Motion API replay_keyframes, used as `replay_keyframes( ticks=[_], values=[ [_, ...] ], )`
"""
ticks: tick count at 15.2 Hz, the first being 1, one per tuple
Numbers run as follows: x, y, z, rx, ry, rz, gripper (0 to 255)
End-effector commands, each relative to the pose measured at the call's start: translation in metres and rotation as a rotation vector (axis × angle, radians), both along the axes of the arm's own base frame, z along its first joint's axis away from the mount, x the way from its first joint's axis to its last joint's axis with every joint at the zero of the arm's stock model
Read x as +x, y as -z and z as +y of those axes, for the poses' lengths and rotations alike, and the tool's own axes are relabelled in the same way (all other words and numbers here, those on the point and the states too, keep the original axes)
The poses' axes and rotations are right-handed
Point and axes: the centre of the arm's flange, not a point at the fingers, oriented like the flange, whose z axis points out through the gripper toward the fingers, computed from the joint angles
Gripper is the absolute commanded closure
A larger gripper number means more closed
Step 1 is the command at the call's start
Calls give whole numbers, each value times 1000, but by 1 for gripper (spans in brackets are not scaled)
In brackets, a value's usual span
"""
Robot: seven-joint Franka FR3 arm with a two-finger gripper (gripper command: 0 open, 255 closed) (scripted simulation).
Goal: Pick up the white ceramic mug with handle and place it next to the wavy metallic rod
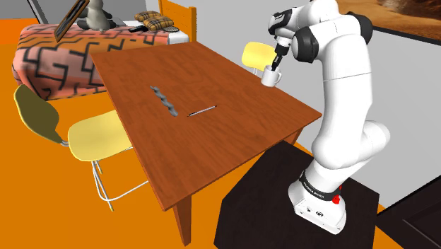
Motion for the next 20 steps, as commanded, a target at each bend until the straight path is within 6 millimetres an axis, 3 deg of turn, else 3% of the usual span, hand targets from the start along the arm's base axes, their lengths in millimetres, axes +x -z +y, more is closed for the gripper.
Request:
replay_keyframes(
  ticks=[1, 20],
  values=[
    [0, -10, -1, 0, 0, 0, 255],
    [0, -111, -1, 0, 0, 0, 255]
  ],
)
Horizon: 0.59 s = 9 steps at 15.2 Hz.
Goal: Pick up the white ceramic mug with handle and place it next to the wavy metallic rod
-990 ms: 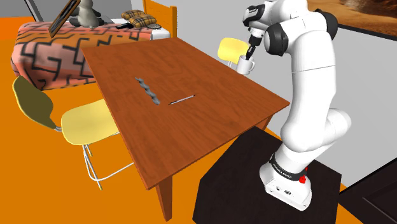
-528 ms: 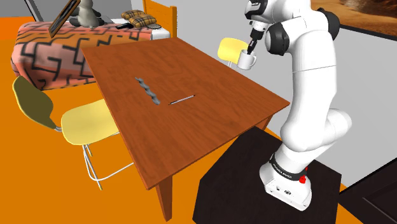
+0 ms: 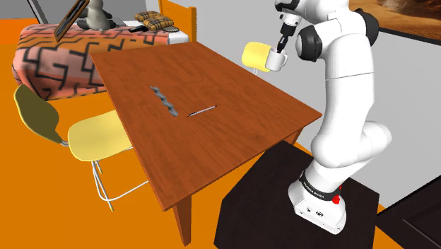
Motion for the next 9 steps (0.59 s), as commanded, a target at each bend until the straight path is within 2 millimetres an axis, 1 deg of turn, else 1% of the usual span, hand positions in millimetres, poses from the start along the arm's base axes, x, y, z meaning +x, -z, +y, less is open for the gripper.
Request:
replay_keyframes(
  ticks=[1, 9],
  values=[
    [0, -10, 1, 0, 0, 0, 255],
    [22, -10, 104, 0, 0, 0, 255]
  ],
)
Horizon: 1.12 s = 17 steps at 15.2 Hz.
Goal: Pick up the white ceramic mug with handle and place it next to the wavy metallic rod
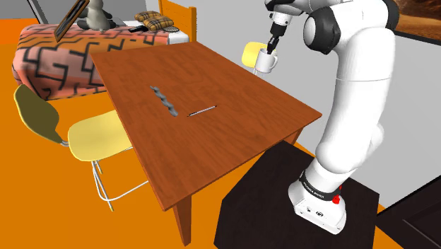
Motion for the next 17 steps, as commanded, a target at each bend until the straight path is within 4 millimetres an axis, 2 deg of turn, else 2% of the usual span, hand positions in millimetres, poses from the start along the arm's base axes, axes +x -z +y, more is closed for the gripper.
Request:
replay_keyframes(
  ticks=[1, 17],
  values=[
    [7, -2, 26, -1, 1, 0, 255],
    [52, -3, 232, -1, 1, 0, 255]
  ],
)
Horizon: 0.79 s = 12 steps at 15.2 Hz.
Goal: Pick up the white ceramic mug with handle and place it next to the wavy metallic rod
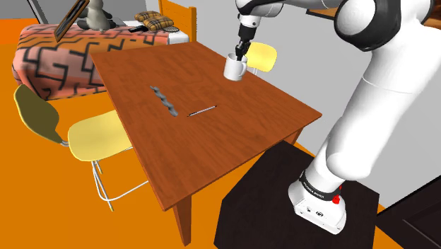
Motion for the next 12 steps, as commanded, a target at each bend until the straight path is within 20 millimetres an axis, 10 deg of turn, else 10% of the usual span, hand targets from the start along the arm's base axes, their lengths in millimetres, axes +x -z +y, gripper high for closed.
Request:
replay_keyframes(
  ticks=[1, 12],
  values=[
    [4, 2, 26, -1, 2, -1, 255],
    [35, 2, 167, -1, 2, -1, 255]
  ],
)
